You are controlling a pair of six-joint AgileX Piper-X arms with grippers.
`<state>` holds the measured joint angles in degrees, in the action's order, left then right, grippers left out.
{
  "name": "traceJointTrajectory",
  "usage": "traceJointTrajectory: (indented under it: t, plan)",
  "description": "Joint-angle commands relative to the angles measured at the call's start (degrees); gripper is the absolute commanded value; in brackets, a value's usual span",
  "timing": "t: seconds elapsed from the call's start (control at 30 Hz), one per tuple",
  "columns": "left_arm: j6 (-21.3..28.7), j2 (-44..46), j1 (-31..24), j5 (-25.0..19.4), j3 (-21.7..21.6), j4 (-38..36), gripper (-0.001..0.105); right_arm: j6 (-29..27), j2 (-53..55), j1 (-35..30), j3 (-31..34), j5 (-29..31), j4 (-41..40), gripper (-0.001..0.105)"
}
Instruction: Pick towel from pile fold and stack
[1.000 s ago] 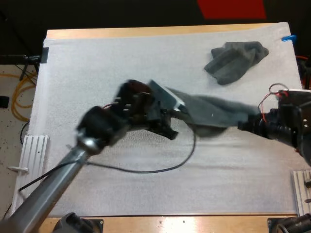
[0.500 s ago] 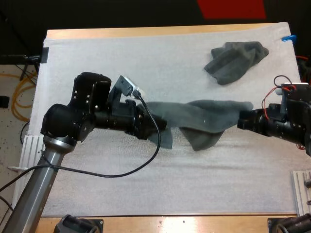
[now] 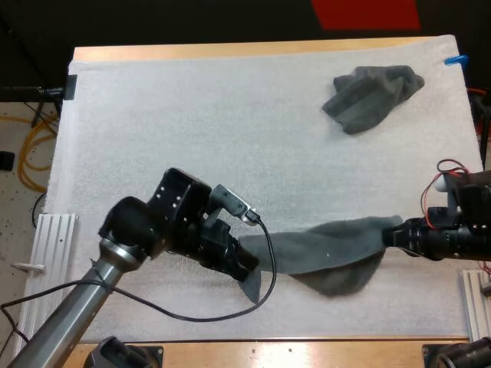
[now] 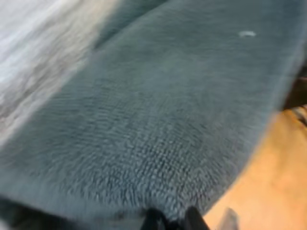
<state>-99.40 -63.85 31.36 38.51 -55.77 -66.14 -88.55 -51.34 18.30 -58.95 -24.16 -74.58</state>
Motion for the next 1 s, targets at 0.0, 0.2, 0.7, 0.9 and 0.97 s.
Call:
traceJointTrajectory:
  t: [0.0,0.2,0.7,0.9,0.97]
  plan:
    - [-2.2,0.0,-0.5,-0.4,2.4,5.4,0.000,-0.2,-1.3,0.0,1.8,-0.5,0.7,0.000]
    - [-7.5,-5.4,-5.2,2.8,11.9,24.1,0.000,4.6,-11.6,0.0,10.9,-0.3,17.7,0.000]
    - [-19.0,-29.2,-20.9,14.1,9.7,52.9,0.000,16.7,-41.6,0.0,2.4,1.8,49.1,0.000]
    - [-19.1,-29.6,-23.9,14.0,6.2,55.0,0.000,16.8,-44.3,-0.1,-4.0,8.0,49.5,0.000]
    - [-19.1,-29.6,-24.5,14.1,4.6,55.0,0.005,16.5,-44.4,-0.1,-5.9,9.2,49.4,0.000]
